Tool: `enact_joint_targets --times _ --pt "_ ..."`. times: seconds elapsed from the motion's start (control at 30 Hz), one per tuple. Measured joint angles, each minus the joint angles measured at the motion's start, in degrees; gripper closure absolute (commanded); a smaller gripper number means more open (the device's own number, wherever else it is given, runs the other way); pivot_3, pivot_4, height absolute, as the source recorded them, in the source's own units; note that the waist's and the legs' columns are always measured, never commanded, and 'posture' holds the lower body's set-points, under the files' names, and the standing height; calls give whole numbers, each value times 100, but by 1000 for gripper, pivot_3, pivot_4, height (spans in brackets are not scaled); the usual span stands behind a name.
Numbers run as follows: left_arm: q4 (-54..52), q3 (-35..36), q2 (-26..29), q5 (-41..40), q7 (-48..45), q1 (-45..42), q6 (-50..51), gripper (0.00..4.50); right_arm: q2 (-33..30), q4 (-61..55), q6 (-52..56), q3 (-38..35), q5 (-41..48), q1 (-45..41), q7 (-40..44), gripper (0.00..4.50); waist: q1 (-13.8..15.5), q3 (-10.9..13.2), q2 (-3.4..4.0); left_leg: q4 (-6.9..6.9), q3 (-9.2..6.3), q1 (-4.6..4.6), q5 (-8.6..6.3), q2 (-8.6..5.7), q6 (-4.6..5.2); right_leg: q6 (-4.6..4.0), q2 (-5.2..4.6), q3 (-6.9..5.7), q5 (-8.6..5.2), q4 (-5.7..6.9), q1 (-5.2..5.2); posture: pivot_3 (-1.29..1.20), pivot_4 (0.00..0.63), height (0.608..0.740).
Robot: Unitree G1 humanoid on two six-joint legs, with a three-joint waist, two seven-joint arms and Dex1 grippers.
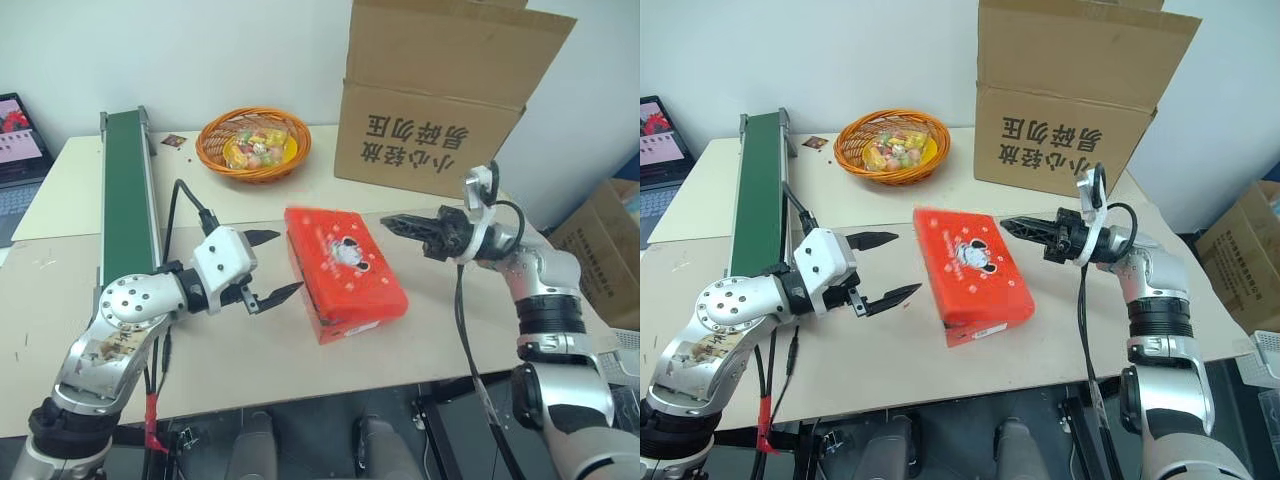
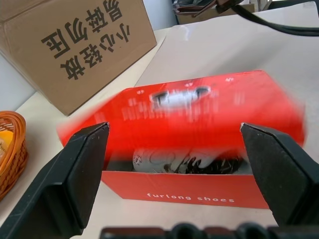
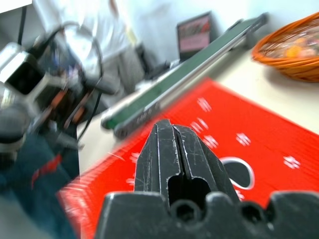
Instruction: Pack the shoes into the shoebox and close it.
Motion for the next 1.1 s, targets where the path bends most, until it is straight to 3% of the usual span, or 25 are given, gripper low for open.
enact_joint_targets --times 0.27,0.57,0.77,1.1 --pt "-7 39 1 -2 18 66 4 0 -120 -1057 7 1049 -837 183 -776 4477 -10 0 0 -1 1 1 -2 1 -4 -2 0 0 -1 0 -3 0 150 720" --pt "-18 63 2 0 68 123 9 0 1240 -417 -257 2057 -1926 60 -2470 4477 24 -1 -2 2 1 -4 -1 1 -2 -2 -1 -4 0 -2 -1 0 150 720" --pt "-99 122 39 -1 121 199 21 0 1275 -9 -1003 2227 -2142 25 -2457 4477 -14 -8 -7 -2 1 20 -6 5 -11 -3 0 -5 0 1 14 0 150 720" --pt "-229 183 10 2 347 454 135 0 1172 -332 -835 2239 -2175 90 -2371 4477 -3 -10 -7 -4 3 15 -7 5 -12 -4 -2 -5 -1 -3 11 0 150 720"
